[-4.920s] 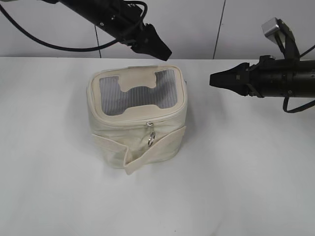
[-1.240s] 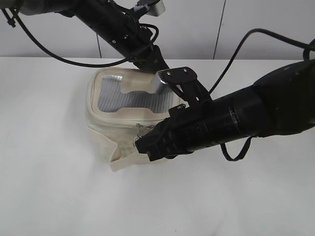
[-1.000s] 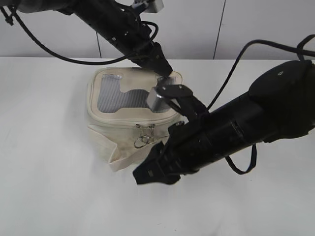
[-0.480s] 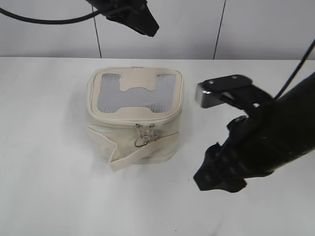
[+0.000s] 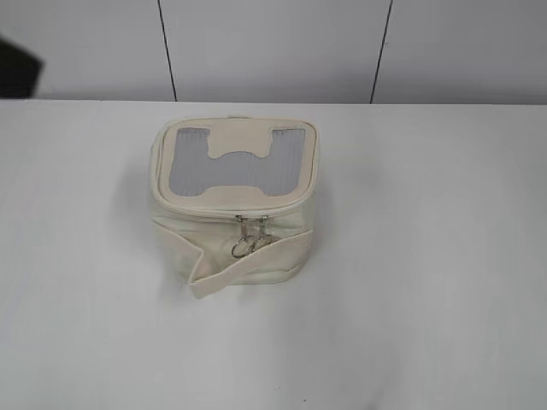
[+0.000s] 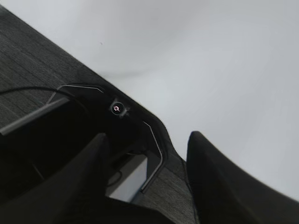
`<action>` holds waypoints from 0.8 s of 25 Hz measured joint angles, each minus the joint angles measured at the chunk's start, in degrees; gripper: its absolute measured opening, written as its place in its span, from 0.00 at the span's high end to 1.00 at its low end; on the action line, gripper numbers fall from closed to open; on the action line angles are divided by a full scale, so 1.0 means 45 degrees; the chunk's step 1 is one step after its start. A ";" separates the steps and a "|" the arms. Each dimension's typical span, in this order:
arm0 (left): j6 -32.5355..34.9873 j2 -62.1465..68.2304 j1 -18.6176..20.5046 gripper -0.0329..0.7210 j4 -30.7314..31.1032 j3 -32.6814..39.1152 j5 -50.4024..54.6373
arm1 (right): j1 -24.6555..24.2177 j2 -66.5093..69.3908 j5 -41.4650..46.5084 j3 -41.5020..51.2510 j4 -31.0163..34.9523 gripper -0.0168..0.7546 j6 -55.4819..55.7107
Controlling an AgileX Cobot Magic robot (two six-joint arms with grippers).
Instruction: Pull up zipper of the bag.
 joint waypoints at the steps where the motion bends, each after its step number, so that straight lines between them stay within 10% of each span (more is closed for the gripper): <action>1: -0.0550 -0.1337 0.0000 0.71 0.0369 0.0716 0.0017 | 0.0000 -0.0944 0.0516 0.0207 -0.0317 0.43 0.0037; 13: -0.5034 -1.3303 -0.0010 0.72 0.5136 0.5370 0.4553 | 0.0000 -0.8148 0.2456 0.1045 -0.1608 0.43 0.0085; 20: -0.5103 -1.3729 -0.0010 0.72 0.5113 0.6237 0.3831 | 0.0000 -0.9951 0.1515 0.1465 -0.1663 0.46 0.0068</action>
